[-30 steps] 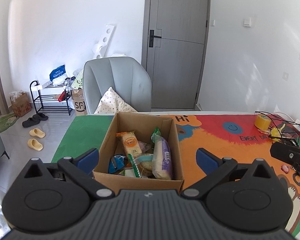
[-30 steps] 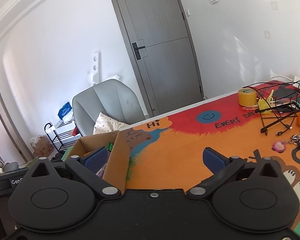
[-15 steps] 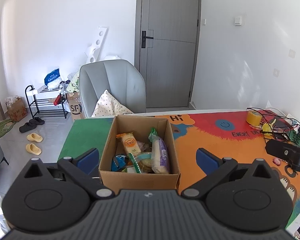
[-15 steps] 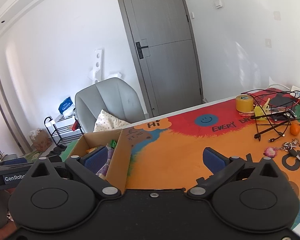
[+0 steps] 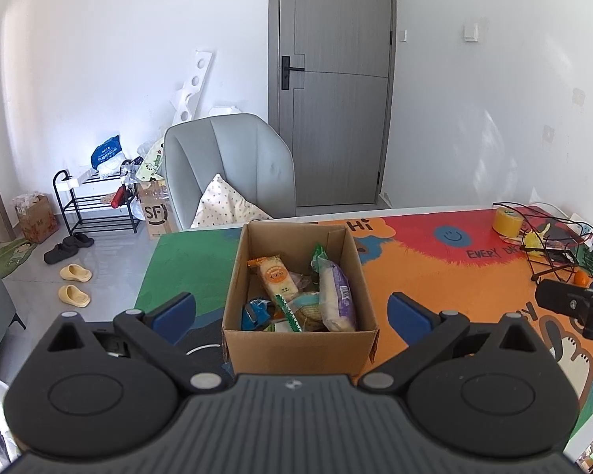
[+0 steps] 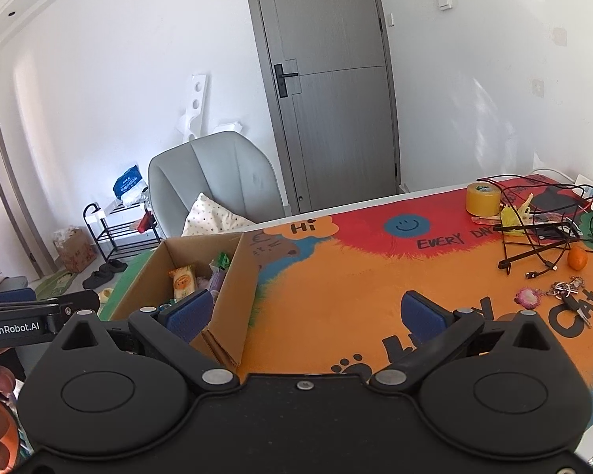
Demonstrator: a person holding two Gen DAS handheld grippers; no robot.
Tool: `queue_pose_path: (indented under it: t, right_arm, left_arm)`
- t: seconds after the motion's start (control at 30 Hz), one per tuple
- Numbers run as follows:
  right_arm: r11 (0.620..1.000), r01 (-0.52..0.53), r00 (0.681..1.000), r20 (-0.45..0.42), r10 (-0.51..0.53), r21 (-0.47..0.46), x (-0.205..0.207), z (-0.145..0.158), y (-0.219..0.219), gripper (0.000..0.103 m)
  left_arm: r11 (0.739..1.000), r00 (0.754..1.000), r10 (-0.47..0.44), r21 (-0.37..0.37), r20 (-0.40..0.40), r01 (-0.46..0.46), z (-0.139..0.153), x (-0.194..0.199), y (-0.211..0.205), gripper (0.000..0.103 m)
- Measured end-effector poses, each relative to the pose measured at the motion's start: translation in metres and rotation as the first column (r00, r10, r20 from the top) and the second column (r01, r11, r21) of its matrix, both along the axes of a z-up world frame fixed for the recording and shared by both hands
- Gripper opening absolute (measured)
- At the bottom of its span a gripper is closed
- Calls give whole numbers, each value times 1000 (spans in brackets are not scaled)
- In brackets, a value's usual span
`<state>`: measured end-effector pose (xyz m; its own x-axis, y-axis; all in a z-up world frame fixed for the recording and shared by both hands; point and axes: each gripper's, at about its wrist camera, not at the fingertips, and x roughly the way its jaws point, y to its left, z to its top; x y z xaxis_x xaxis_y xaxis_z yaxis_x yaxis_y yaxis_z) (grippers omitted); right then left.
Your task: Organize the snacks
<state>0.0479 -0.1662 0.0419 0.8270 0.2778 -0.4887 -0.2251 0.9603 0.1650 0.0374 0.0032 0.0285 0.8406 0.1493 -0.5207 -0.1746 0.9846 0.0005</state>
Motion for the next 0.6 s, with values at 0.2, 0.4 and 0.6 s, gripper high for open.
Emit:
queue_pose_path:
  t: [0.2, 0.4, 0.6]
  right_arm:
    - [1000, 2, 1000, -6, -2, -14, 0, 0, 2, 103]
    - [1000, 0, 1000, -4, 0, -24, 0, 0, 2, 103]
    - [1000, -6, 1000, -11, 6, -26, -1, 0, 2, 103]
  left_arm:
    - [1000, 1000, -2, -3, -17, 2, -3, 4, 2, 103]
    - [1000, 1000, -12, 1, -20, 12, -3, 5, -1, 103]
    - [1000, 999, -24, 1, -25, 24, -5, 4, -3, 103]
